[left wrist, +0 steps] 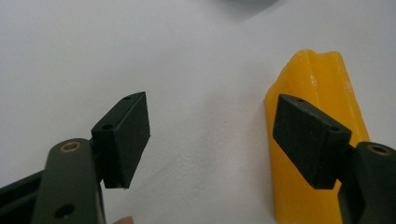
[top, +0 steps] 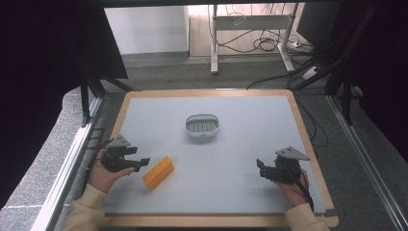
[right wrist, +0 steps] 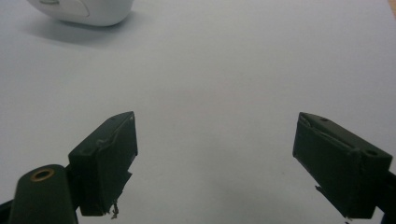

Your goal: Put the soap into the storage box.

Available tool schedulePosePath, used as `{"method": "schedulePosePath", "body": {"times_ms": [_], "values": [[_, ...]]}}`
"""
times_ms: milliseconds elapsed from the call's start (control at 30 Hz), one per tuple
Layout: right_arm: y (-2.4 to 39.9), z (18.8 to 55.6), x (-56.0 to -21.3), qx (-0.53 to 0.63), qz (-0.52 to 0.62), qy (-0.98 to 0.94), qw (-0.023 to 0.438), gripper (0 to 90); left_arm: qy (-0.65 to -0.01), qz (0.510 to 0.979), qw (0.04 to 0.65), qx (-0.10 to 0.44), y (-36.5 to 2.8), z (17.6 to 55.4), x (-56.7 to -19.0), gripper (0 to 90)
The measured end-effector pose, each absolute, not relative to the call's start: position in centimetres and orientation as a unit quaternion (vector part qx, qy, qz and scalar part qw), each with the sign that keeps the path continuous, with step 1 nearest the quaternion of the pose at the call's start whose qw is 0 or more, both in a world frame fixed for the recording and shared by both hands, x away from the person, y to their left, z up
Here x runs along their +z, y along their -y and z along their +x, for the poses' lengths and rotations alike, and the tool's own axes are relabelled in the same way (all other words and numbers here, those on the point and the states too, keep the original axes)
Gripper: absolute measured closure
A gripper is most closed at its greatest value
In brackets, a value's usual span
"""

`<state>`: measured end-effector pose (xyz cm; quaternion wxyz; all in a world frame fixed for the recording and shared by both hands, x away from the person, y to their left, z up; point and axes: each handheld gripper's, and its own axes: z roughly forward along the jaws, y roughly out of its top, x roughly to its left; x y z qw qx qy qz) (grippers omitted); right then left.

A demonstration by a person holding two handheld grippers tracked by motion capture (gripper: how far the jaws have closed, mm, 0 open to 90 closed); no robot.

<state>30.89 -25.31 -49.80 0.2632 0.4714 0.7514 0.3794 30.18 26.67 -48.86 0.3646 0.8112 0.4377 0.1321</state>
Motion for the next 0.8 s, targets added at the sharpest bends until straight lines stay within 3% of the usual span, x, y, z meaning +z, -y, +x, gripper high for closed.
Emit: {"method": "schedulePosePath", "body": {"times_ms": [800], "values": [[25.42,30.74,-50.34,0.376,0.469,-0.754,0.265,15.2,-0.460,0.808,0.346,0.126,-26.93,30.16,-48.97,28.5]]}}
